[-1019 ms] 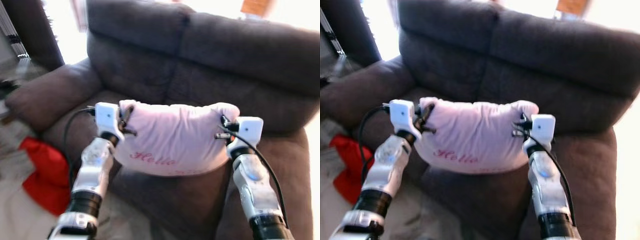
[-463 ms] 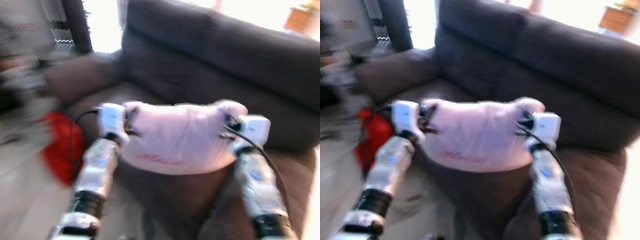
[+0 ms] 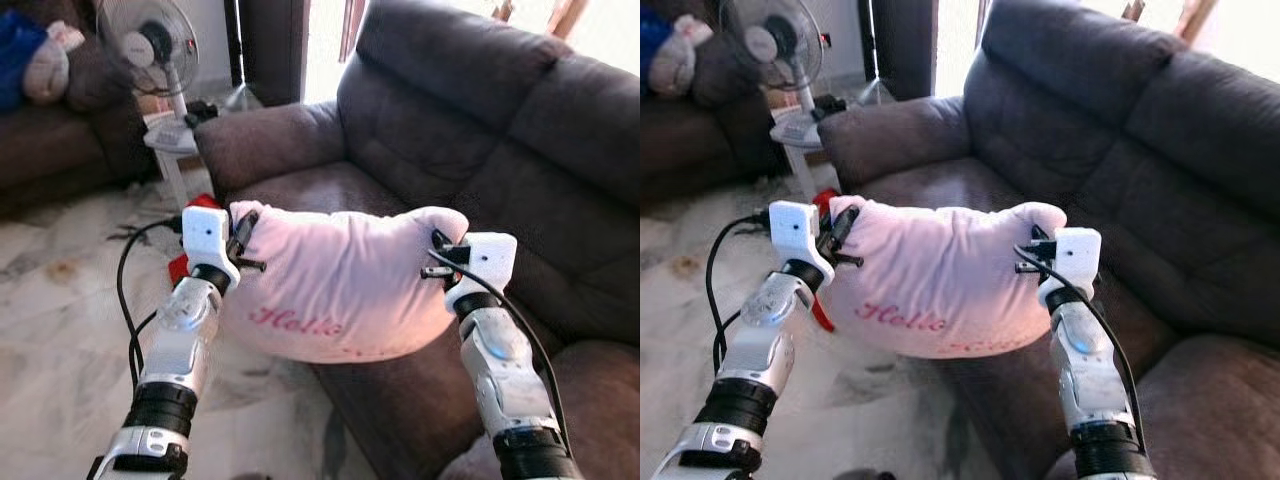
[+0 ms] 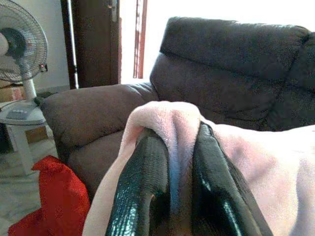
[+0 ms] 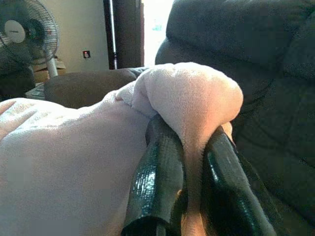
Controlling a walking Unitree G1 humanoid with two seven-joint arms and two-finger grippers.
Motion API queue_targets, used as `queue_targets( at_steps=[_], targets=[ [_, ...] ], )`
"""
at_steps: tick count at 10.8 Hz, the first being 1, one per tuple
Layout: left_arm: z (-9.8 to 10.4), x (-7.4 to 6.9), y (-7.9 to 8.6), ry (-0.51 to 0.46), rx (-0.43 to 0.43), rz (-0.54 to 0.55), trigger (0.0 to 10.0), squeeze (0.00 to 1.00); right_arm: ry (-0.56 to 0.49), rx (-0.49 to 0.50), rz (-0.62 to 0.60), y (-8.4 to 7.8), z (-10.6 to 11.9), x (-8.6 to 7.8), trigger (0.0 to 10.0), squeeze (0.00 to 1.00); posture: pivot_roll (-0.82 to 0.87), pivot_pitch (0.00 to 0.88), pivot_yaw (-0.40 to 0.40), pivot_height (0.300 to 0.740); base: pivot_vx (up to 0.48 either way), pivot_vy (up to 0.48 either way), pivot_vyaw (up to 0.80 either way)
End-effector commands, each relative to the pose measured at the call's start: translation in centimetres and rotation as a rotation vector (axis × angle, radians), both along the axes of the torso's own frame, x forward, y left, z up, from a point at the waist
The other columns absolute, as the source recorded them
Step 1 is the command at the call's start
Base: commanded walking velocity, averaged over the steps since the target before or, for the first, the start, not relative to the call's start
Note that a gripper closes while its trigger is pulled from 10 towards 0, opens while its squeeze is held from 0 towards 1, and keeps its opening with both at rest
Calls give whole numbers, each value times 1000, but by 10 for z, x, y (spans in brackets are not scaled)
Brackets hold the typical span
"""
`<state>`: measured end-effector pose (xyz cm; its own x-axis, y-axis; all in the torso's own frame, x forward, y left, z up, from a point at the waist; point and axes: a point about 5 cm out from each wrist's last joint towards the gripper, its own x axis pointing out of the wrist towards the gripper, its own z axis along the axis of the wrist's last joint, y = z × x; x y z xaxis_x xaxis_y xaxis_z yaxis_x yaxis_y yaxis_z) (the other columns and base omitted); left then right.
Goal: Move the pillow to the sofa from floor
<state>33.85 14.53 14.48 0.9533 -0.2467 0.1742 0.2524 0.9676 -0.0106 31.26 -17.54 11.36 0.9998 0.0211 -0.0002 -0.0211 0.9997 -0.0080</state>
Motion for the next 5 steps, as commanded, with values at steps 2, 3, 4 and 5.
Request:
queue_targets(
  at_steps=[2,3,4,5],
  targets=[
    [13,3,-14,-48,-22,-44,10000,0,-69,4,7,1,16,5,10000,0,16,0,-74,740,0,0,0],
    [12,3,-13,-40,-44,-33,10000,0,-72,13,2,0,16,5,10000,0,15,0,-74,740,0,0,0],
    [11,3,-11,-33,-47,-28,10000,0,-80,17,-5,0,18,5,10000,0,15,0,-74,740,0,405,0],
    [10,3,-11,-26,-48,-26,10000,0,-81,24,-12,-2,18,5,10000,0,15,0,-74,740,0,480,0]
  ],
)
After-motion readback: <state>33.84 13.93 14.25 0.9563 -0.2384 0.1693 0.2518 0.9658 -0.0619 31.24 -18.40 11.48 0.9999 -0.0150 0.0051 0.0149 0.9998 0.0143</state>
